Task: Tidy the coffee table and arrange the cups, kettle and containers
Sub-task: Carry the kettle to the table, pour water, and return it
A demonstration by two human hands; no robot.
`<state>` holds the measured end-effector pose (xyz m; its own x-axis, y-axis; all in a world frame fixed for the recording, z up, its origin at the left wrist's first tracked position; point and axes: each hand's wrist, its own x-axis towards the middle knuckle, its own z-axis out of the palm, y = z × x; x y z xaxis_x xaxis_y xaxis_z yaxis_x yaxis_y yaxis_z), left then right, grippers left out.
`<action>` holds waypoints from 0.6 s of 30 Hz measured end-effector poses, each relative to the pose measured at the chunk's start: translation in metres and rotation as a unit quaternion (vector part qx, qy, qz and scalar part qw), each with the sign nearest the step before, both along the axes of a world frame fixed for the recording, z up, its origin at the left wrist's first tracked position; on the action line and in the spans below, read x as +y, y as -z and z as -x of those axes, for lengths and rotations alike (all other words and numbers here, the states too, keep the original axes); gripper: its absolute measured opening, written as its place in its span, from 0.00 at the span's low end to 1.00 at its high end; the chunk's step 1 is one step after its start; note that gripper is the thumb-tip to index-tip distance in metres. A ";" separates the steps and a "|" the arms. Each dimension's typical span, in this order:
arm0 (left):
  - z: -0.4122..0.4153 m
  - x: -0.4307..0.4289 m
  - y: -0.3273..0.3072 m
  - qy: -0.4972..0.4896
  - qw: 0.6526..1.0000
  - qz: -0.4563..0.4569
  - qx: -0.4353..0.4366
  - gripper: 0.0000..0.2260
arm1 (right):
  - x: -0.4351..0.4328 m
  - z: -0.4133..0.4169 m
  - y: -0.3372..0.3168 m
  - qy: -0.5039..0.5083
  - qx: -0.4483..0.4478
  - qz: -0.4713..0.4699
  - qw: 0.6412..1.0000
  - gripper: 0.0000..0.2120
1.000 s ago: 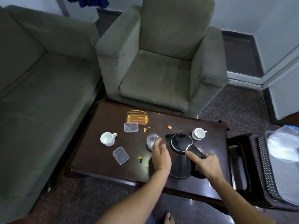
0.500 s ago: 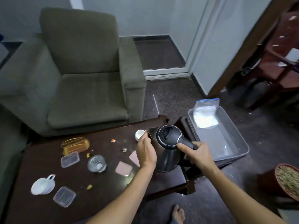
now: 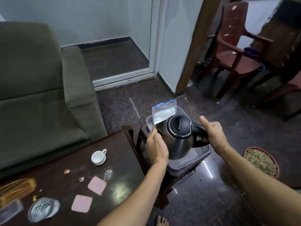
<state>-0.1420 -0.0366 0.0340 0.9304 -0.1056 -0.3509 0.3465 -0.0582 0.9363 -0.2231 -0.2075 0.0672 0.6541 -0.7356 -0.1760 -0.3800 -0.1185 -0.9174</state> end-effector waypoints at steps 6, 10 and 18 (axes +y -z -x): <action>0.009 -0.047 0.033 0.006 0.999 -0.032 0.016 0.10 | -0.062 -0.011 0.047 -0.020 0.042 -0.009 0.999 0.24; 0.016 -0.062 0.063 0.013 0.999 -0.021 0.022 0.22 | -0.086 -0.016 0.080 -0.028 0.077 -0.038 0.996 0.20; 0.022 -0.067 0.102 -0.003 0.998 0.012 0.068 0.27 | -0.108 -0.022 0.120 -0.063 0.109 -0.053 0.991 0.18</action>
<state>-0.1645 -0.1039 -0.0684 0.8750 -0.1094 -0.4715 0.4709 -0.0329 0.8816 -0.2011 -0.3152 -0.0525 0.6783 -0.6199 -0.3945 -0.5583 -0.0858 -0.8252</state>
